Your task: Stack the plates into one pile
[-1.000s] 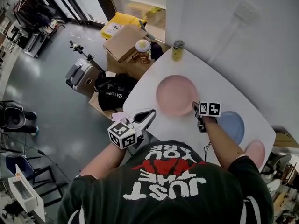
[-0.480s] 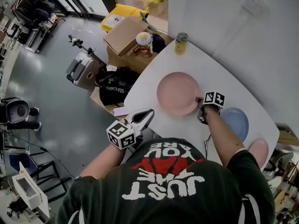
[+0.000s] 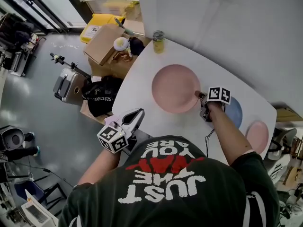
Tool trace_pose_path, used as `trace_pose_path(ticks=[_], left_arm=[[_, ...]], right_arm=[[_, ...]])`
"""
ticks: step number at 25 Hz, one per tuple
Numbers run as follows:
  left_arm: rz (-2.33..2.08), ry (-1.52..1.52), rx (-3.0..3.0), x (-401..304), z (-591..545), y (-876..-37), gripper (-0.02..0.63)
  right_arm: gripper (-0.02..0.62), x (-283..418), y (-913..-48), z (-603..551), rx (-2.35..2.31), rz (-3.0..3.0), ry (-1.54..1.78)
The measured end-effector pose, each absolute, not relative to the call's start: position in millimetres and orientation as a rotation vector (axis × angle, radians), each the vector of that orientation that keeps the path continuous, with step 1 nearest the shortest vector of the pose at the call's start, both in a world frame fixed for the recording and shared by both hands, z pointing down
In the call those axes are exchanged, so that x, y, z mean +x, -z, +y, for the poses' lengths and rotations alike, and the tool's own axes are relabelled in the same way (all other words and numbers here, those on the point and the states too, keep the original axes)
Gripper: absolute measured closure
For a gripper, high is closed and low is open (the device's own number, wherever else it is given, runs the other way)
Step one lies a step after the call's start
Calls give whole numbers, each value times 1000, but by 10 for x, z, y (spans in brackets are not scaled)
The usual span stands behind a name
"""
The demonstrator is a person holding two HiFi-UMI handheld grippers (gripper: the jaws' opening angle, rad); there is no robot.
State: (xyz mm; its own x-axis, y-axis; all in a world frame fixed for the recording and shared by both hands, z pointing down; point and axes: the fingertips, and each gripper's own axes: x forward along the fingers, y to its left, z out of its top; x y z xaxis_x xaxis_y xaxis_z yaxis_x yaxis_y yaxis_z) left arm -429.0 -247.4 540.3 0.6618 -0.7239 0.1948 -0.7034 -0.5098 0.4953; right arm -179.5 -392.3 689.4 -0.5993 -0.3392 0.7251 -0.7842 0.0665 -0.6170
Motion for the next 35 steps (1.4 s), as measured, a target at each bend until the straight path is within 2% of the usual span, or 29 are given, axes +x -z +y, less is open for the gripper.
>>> trace_pose_path(ticks=[7, 15, 22, 29, 30, 31, 32, 35], left_arm=[[-877, 29, 2440, -3614, -2719, -5345, 598], [-680, -8, 2504, -2864, -2839, -5297, 598], [-613, -43, 2514, -2519, -2829, -5286, 598], [-593, -46, 2515, -2588, -2779, -5284, 598], [-585, -46, 2517, -2605, -2761, -5286, 598], [-578, -45, 2518, -2629, -2735, -5293, 598], [-572, -45, 2518, -2659, -2705, -5303, 598], [-536, -44, 2534, -2673, -2636, -5312, 598]], right_arm=[[580, -413, -6525, -3703, 1434, -1907, -1583], [578, 855, -6610, -3025, 1658, -1712, -1620], [578, 1440, -6992, -2506, 1710, -1530, -1670], [577, 1505, -7260, -2384, 1736, -1485, -1638], [560, 1481, -7229, -2405, 1731, -1506, -1614], [454, 1455, -7184, -2422, 1728, -1526, -1586], [428, 1439, -7121, -2430, 1733, -1540, -1546], [428, 1469, -6784, -2392, 1804, -1580, -1366]])
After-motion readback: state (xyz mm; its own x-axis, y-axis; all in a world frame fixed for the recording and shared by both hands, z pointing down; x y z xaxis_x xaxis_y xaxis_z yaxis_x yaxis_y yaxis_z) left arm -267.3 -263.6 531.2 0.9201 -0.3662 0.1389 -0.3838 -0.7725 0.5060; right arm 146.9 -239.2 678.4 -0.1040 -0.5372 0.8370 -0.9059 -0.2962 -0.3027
